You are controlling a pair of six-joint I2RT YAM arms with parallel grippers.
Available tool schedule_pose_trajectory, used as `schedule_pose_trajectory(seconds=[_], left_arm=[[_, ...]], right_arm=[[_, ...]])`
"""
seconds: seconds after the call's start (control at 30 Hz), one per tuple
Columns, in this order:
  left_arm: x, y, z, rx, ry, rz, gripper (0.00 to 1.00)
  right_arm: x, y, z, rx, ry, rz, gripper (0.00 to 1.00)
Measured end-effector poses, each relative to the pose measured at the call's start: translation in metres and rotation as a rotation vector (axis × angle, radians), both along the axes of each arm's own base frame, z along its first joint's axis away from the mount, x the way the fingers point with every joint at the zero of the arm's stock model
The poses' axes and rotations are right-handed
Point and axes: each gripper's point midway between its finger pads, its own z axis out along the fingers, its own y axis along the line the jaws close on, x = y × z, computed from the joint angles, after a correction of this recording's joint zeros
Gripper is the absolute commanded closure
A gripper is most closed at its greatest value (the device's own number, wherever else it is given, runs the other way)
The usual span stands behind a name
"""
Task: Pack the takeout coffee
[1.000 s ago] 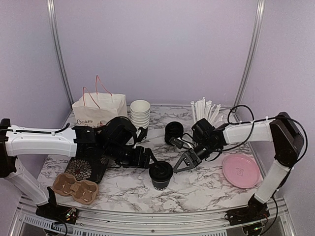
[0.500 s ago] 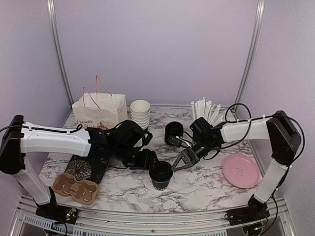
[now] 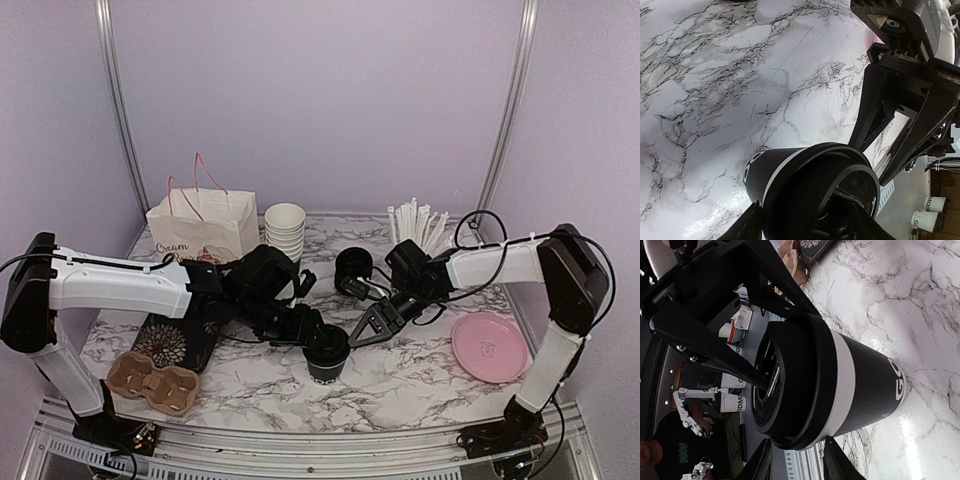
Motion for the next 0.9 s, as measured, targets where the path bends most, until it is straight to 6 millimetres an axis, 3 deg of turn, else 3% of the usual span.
schedule_pose_trajectory(seconds=[0.07, 0.53, 0.9], left_arm=[[0.0, 0.0, -0.0001, 0.0, 0.002, -0.001, 0.41], [-0.0027, -0.0008, -0.0028, -0.002, 0.002, -0.003, 0.38], [-0.0032, -0.001, -0.004, -0.005, 0.001, -0.002, 0.39]], right_arm=[[-0.0001, 0.0004, 0.0001, 0.002, 0.015, 0.0, 0.71], [0.0021, 0.0054, 0.0022, -0.003, 0.153, -0.029, 0.67], [0.0026, 0.0061, -0.0014, -0.015, 0.178, -0.034, 0.75]])
